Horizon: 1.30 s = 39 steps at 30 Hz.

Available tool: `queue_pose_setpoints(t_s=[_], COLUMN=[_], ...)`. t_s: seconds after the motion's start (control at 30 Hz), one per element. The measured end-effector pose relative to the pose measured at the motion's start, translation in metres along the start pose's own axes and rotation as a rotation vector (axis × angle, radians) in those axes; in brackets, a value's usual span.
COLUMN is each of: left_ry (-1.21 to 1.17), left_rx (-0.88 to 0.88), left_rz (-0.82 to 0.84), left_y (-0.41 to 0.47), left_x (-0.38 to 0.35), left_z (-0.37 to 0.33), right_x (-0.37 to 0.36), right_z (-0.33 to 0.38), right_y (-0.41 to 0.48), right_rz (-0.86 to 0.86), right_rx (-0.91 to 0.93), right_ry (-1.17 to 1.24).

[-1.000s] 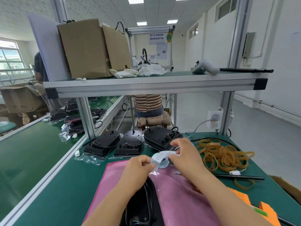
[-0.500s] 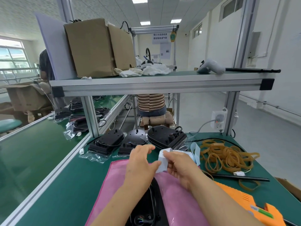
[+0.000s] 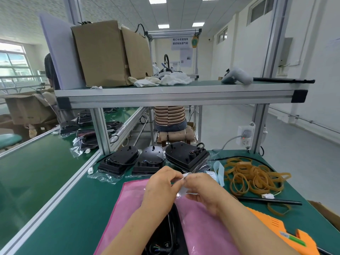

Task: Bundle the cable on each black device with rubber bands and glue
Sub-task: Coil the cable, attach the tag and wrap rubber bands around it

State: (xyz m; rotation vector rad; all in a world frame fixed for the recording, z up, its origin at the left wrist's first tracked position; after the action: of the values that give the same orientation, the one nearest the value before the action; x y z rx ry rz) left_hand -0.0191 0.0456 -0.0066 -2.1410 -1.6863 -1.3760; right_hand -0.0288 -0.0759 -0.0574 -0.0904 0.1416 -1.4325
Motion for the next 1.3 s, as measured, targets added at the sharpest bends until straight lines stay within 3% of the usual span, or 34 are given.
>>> queue_pose_setpoints(t_s=[0.17, 0.27, 0.47, 0.63, 0.73, 0.87, 0.93, 1.1, 1.17, 1.3], left_ry=[-0.203, -0.364, -0.64, -0.907, -0.975, -1.033, -1.043, -0.961, -0.931, -0.848], left_rx=[0.154, 0.223, 0.355, 0.602, 0.593, 0.451, 0.362, 0.167, 0.106, 0.087], left_rz=[0.047, 0.118, 0.116, -0.046, -0.061, -0.025, -0.004, 0.034, 0.071, 0.133], left_y=[-0.002, -0.002, -0.005, -0.014, -0.017, -0.016, -0.014, -0.015, -0.017, -0.023], left_x=[-0.002, -0.007, -0.007, -0.005, -0.001, 0.004, 0.007, 0.022, 0.027, 0.034], left_z=[0.012, 0.02, 0.035, 0.065, 0.069, 0.058, 0.049, 0.03, 0.026, 0.028], right_x=[0.004, 0.003, 0.01, 0.048, 0.06, 0.042, 0.021, -0.05, -0.056, -0.043], right_z=[0.014, 0.02, 0.018, 0.003, 0.001, 0.036, 0.038, 0.006, 0.009, 0.018], right_y=[-0.004, -0.006, -0.005, -0.001, -0.006, -0.024, -0.02, -0.013, -0.014, -0.009], right_rz=[-0.049, -0.054, -0.07, -0.334, -0.424, -0.595, -0.449, 0.233, 0.292, 0.15], right_rx=[0.168, 0.216, 0.176, 0.004, -0.083, 0.232, 0.245, -0.23, -0.201, 0.003], right_ry=[-0.385, -0.491, -0.511, -0.601, -0.646, -0.684, -0.582, 0.181, 0.321, 0.439])
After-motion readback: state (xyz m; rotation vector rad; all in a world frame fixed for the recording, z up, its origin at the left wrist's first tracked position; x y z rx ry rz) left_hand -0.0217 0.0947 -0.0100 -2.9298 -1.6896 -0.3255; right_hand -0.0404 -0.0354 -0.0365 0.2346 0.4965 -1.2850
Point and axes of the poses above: each hand's wrist, its own y-axis towards the middle knuckle, its own x-axis out of the back of the hand, z = x × y, the point moved 8 cm from there along y, towards the middle knuckle, and after that the axes turned 9 degrees about z, right-handed, at the moved point
